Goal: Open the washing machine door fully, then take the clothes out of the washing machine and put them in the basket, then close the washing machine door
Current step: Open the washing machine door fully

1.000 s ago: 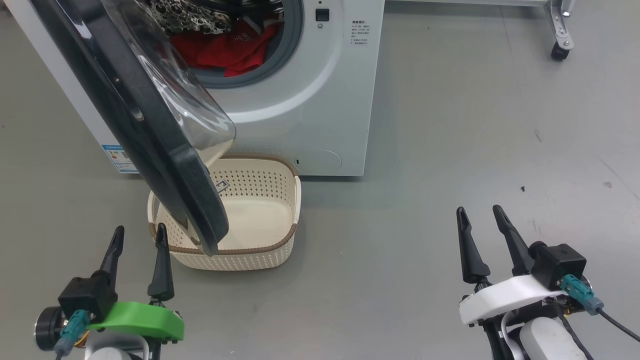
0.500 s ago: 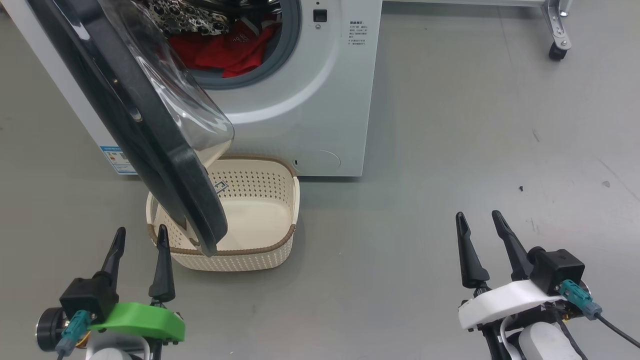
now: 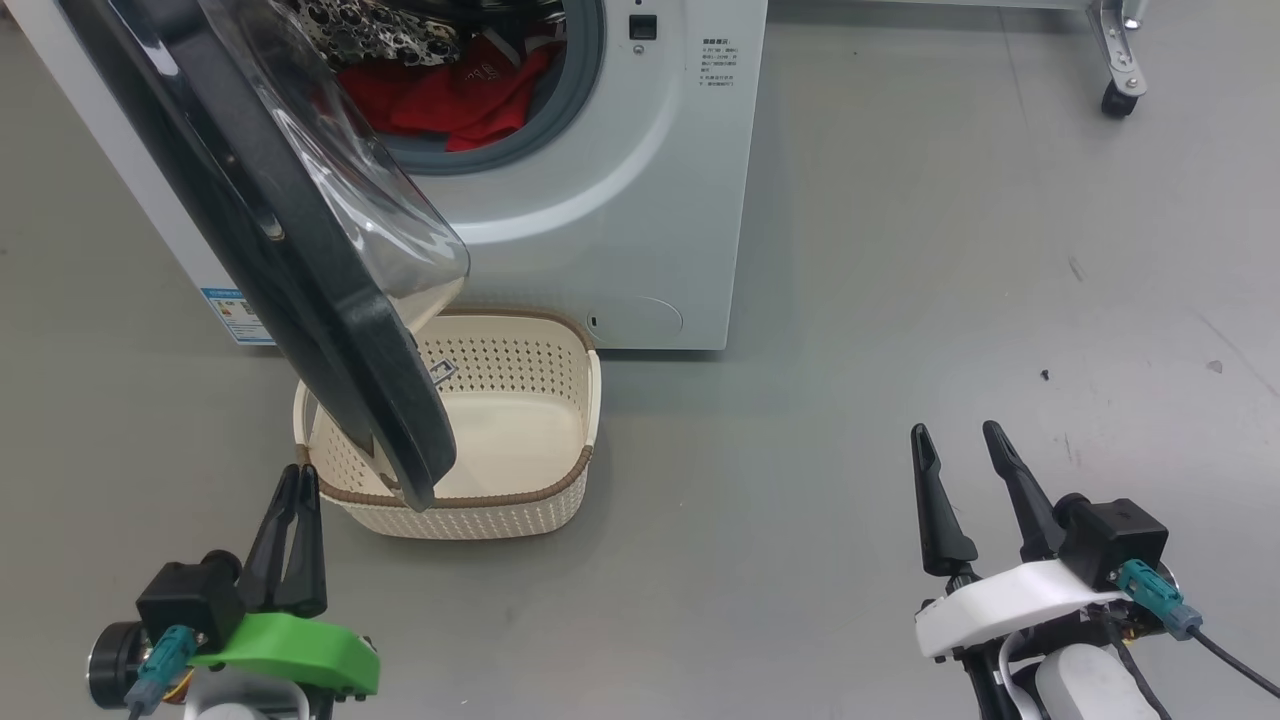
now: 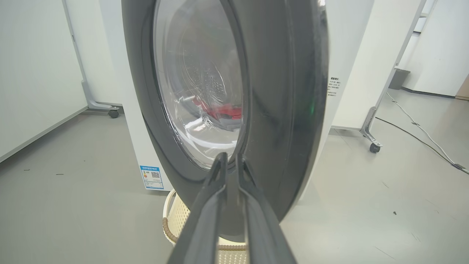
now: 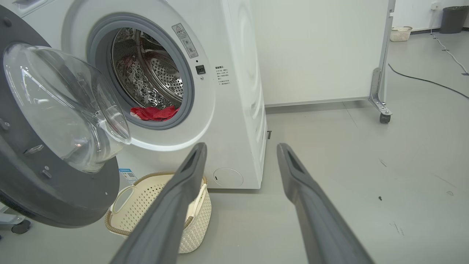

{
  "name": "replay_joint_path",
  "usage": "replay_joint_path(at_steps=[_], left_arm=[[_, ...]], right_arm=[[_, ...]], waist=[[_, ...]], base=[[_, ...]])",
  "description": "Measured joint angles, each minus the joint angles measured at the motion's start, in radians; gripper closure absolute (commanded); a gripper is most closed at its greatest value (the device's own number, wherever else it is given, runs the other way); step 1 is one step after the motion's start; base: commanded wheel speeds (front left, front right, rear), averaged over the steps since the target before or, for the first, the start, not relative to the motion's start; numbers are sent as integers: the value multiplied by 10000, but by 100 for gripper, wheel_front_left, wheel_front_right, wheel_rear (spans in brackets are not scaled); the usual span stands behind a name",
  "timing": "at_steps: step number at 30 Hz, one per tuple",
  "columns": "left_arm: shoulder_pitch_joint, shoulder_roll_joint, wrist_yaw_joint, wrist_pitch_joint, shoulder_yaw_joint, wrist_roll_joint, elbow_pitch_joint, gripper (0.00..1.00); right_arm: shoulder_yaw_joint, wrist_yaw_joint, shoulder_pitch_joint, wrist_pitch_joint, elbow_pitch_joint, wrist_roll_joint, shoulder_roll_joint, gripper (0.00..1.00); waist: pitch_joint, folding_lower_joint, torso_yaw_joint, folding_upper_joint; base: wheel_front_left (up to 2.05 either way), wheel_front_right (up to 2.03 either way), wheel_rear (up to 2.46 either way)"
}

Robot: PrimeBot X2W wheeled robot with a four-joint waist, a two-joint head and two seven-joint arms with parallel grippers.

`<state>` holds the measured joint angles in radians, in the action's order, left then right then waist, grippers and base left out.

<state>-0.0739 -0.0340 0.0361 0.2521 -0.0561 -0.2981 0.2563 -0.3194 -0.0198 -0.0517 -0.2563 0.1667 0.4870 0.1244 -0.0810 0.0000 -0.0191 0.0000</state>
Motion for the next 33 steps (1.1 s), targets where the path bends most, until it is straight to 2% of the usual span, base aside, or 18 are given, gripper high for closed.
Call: replay_joint_path(at_steps=[13, 23, 28, 33], left_arm=[[-251, -2, -2, 0, 593, 8, -771, 100], [-1711, -485, 102, 2, 907, 357, -1956, 100], [-2469, -508, 138, 58, 930, 360, -2554, 100], [-2881, -430, 226, 58, 554, 385, -2809, 100]], right_arm=[[190, -222, 12, 0, 169, -196, -104, 0], [261, -316, 12, 0, 291, -359, -276, 0], [301, -337, 14, 0, 345, -407, -326, 0], [341, -407, 14, 0, 397, -424, -378, 0]], waist=[[29, 0, -76, 0], [93, 0, -96, 0], [135, 0, -61, 0], [191, 0, -5, 0]], base=[[0, 0, 0], [0, 0, 0], [0, 0, 0], [0, 0, 0]])
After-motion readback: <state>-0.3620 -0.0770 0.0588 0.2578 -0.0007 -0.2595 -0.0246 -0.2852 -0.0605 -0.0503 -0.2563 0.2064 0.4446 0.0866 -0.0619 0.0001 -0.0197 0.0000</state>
